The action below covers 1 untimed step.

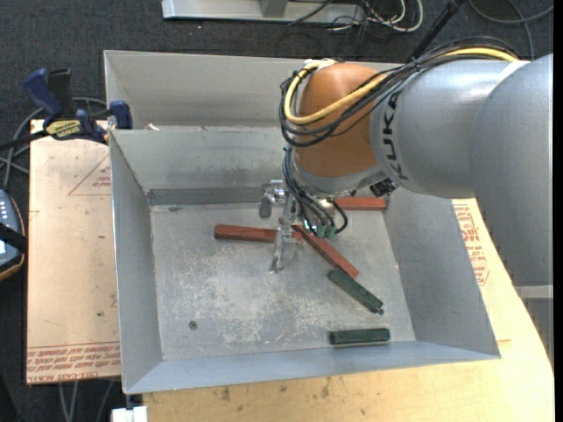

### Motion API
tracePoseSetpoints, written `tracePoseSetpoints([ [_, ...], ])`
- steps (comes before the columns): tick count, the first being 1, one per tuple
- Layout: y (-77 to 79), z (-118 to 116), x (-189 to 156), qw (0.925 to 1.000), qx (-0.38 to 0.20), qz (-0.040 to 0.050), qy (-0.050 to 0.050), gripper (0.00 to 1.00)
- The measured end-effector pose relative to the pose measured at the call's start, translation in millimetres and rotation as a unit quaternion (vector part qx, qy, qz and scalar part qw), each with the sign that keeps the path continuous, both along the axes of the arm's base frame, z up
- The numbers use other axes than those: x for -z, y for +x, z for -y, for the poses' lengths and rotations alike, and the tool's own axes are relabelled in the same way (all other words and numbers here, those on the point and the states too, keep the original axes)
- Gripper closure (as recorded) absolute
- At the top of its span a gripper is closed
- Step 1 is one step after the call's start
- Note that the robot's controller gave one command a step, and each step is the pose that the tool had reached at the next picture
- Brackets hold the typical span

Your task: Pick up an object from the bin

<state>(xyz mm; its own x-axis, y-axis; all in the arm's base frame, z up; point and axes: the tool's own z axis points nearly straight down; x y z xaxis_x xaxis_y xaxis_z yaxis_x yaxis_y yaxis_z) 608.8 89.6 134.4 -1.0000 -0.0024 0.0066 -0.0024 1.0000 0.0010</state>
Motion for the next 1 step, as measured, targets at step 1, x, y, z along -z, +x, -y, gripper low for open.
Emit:
tracePoseSetpoints([
  [1, 9.2, -13.8, 68.6, 0.9996, -0.029, 0.0014, 0.0, 0.0],
])
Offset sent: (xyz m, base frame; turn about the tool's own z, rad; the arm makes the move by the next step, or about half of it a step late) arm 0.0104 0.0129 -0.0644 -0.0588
